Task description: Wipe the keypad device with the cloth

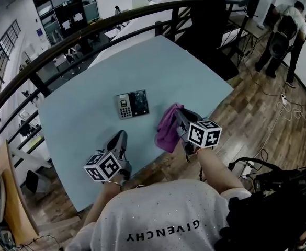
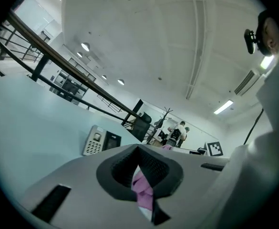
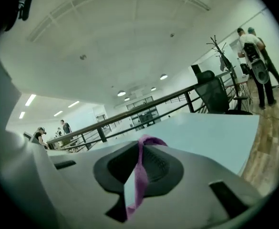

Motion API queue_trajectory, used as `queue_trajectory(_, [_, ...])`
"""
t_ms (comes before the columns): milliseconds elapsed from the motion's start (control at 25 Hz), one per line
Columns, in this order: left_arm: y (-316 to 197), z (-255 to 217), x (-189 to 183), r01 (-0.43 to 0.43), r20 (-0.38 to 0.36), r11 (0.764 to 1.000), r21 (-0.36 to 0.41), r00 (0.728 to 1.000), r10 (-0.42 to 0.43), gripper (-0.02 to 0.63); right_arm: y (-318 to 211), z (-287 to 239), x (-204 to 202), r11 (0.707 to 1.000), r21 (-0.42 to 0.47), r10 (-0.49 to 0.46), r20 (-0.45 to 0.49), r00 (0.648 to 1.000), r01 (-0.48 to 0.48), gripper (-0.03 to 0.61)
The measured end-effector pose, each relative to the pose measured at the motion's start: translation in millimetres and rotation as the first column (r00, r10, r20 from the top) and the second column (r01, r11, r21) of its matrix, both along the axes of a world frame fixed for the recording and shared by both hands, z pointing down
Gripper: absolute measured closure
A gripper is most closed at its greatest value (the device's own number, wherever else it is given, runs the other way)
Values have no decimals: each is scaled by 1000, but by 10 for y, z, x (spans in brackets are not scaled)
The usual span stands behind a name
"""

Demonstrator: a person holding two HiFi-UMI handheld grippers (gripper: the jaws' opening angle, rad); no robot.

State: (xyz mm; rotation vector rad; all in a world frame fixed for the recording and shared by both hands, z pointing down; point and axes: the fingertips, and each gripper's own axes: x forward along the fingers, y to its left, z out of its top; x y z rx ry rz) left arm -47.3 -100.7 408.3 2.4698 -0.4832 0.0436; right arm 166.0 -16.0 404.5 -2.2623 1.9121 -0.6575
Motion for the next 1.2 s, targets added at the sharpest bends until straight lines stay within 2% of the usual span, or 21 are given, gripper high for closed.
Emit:
queue_trajectory(160, [430, -196, 429, -81, -49, 997, 7, 996, 81, 614, 378, -514, -75, 995, 91, -33, -56, 998, 38, 552])
queue_trajectory(440, [1085, -324, 833, -141, -68, 989, 40, 987, 143, 614, 1062, -811, -113, 995, 81, -44, -218, 975, 63, 552])
queue_trajectory(840, [1702, -238, 915, -182, -34, 983, 31, 983, 183, 614, 1770, -679, 80, 998, 65, 30, -178, 984, -19, 552])
queue_trajectory(1200, [1934, -212, 833, -191, -20, 981, 29, 981, 192, 614, 2007, -645, 29, 997, 62, 45, -154, 987, -35, 552])
